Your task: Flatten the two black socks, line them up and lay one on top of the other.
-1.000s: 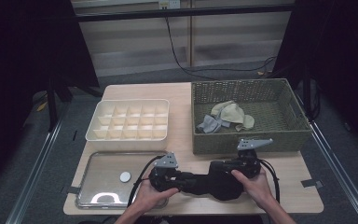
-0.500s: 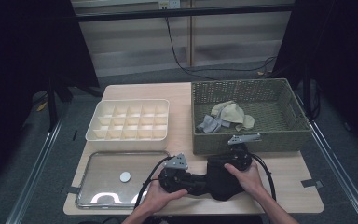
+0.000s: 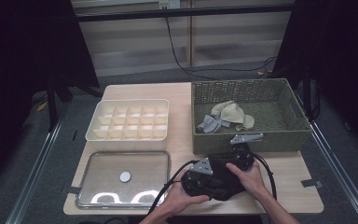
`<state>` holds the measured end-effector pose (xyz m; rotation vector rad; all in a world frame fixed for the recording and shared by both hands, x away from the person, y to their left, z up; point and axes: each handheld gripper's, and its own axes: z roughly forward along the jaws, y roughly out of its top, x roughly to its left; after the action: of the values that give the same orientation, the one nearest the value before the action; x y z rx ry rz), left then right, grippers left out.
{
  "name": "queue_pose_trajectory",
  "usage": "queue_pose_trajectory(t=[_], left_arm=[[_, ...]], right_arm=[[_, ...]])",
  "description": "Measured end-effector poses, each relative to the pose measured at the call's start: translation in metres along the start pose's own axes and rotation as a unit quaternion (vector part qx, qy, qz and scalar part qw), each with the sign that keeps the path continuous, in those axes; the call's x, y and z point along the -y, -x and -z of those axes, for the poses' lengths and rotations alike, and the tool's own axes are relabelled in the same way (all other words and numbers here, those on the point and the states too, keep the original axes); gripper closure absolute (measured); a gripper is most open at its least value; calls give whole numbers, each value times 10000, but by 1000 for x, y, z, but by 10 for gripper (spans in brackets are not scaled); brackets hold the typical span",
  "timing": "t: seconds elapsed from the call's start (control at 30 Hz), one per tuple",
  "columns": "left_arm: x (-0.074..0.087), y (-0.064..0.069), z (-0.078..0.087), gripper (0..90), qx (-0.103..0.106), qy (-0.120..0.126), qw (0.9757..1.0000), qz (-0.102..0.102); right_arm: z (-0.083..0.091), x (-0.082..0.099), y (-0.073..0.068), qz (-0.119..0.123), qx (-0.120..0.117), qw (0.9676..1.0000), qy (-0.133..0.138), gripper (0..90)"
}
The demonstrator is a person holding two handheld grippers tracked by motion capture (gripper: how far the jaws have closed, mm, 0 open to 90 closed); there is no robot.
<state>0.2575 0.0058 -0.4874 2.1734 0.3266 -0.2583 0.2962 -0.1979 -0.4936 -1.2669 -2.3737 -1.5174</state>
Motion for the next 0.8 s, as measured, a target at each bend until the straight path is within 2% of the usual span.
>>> queue_pose_trajectory(t=[0.1, 0.27, 0.33, 0.4, 0.53, 0.6, 0.67, 0.73, 0.8], left_arm=[[1, -2, -4, 658, -28, -132, 9999, 6], [4, -5, -11, 758, -195, -364, 9991, 3], [6, -6, -12, 797, -264, -447, 9986, -71], [8, -7, -12, 843, -241, -350, 9991, 21], [8, -9, -12, 900, -232, -330, 9992, 76], [8, -8, -10, 900, -210, -274, 9994, 81], [7, -8, -8, 899, -103, -149, 9998, 102], [5, -4, -5, 862, -35, -2, 9999, 100], [3, 0, -3, 816, 52, 44, 10000, 32]], right_arm=[[3, 0, 1, 12, 13, 10000, 31, 789], [17, 0, 3, 1, 102, 9998, 157, 766], [25, 2, 4, -35, 135, 9997, 217, 759], [33, 5, 4, -29, 166, 9995, 273, 758], [50, 12, 1, -17, 225, 9991, 349, 752], [59, 16, -1, -56, 257, 9988, 425, 752], [69, 21, -1, -71, 306, 9984, 466, 752], [78, 26, -1, -104, 337, 9981, 510, 752], [87, 32, -1, -135, 377, 9979, 516, 753]])
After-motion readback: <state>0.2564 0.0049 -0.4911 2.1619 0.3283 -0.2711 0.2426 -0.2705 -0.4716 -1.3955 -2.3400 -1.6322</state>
